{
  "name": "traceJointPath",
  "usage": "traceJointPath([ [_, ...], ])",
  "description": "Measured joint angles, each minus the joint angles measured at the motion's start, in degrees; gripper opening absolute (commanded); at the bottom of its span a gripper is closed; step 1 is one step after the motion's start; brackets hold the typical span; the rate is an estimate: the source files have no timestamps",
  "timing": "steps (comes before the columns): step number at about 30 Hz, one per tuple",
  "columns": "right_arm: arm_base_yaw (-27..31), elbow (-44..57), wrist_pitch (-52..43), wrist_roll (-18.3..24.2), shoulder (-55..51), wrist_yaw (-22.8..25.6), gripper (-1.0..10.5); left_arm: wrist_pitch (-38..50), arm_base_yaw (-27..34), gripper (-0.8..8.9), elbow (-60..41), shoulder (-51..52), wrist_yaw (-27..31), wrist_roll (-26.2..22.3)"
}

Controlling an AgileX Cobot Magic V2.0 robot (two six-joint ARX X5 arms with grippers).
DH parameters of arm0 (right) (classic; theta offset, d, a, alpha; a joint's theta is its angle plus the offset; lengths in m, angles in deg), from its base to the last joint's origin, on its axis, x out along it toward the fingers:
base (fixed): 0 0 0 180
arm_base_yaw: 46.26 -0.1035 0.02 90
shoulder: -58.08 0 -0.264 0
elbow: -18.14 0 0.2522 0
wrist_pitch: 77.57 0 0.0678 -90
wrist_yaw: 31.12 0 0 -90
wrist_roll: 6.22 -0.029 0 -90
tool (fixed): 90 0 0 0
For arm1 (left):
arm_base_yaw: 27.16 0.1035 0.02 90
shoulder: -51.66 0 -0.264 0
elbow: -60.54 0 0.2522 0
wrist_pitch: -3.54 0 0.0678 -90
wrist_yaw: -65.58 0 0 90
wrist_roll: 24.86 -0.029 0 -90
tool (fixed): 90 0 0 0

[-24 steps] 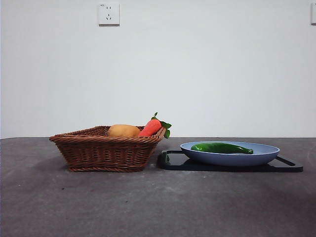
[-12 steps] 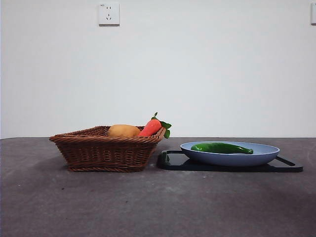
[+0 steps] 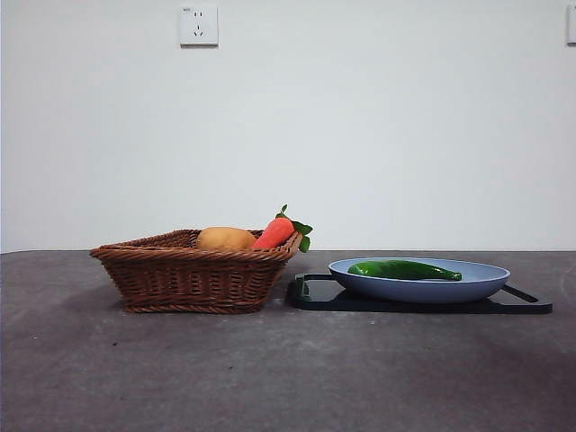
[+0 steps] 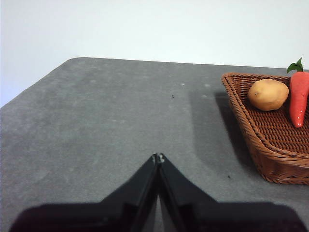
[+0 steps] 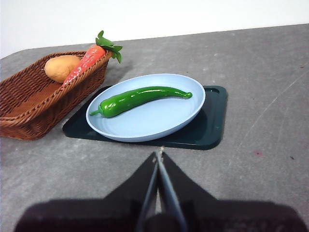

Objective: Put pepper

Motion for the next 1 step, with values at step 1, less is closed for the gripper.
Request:
traceJointPath([
  [1, 0.0, 0.0, 0.0, 0.0, 0.0, 0.0, 0.1, 0.0, 0.0, 0.08, 0.0, 0.0, 0.0, 0.0],
])
